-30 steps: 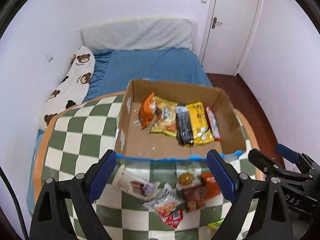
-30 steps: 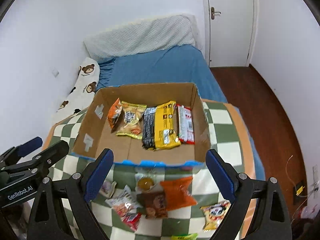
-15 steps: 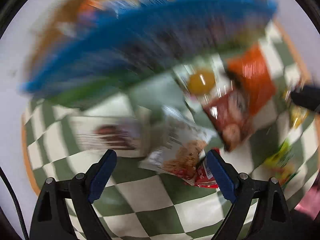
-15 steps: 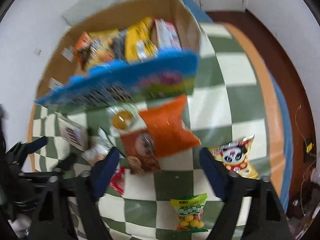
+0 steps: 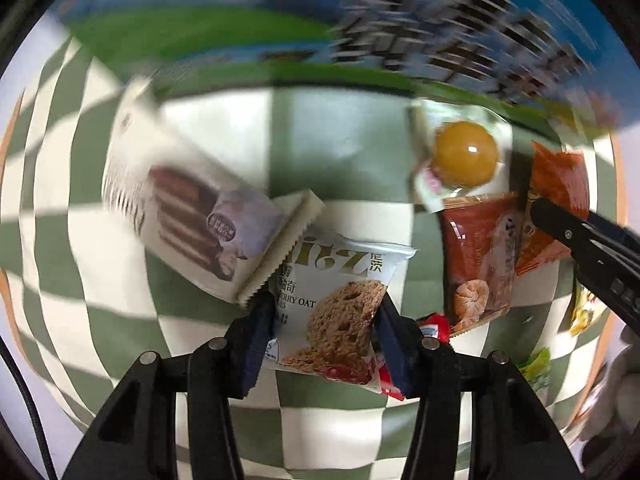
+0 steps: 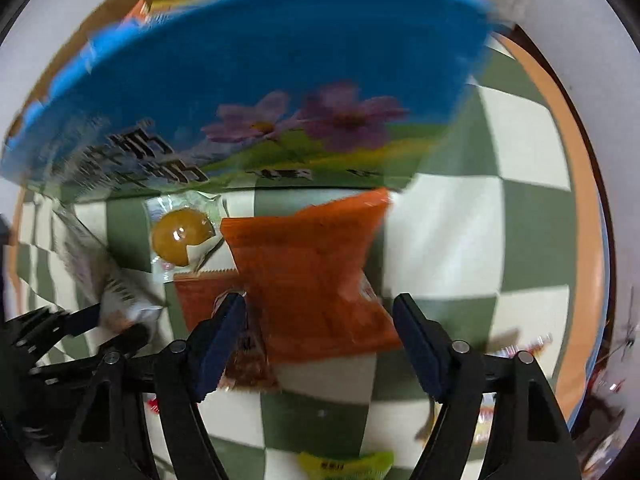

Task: Organize snacks
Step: 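Grasp the oat cookie packet with left tool while right tool grasps orange bag, then carry both packets into the box and release them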

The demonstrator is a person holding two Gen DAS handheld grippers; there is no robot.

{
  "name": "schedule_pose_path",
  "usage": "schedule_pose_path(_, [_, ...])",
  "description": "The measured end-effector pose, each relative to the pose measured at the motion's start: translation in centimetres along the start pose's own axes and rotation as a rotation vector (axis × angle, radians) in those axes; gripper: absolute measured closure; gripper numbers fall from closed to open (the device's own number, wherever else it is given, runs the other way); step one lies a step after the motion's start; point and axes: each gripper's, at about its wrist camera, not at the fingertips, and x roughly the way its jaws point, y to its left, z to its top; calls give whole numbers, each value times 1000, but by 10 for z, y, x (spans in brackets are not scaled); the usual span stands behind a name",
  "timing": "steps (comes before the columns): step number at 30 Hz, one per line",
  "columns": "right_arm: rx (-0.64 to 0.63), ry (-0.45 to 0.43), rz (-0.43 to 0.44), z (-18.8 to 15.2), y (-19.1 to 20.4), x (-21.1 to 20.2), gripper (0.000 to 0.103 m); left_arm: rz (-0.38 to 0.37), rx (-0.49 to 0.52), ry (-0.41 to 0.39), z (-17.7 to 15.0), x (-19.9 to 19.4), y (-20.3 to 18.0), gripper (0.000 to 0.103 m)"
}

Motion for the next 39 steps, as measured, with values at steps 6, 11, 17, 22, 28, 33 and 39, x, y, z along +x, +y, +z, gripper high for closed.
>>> schedule_pose_path(6, [41,82,62,-10,-6,3,53,-43,-107,30,-30,6,32,55])
schedule_pose_path(11, [58,220,137,-49,-12,-3,54,-58,-89,63,-65,13,41,55])
schedule_pose_path(17, [40,312,129,-85,-3,9,51,-77,-46,121,-82,39,44,47])
schedule_pose_path(22, [77,309,122,-84,-3,21,38,-85,-49,135,-80,47,49,46])
schedule_pose_path(28, [101,321,115,-89,-9,26,36,-73,-61,123,-57,53,48,46])
schedule_pose_path(33, [100,286,87,-99,3,25,37,-13,-92,71,-59,25,38,51])
schedule_pose_path(39, [57,208,15,-122,21,16,51,-46,-114,50,-72,5,39,59])
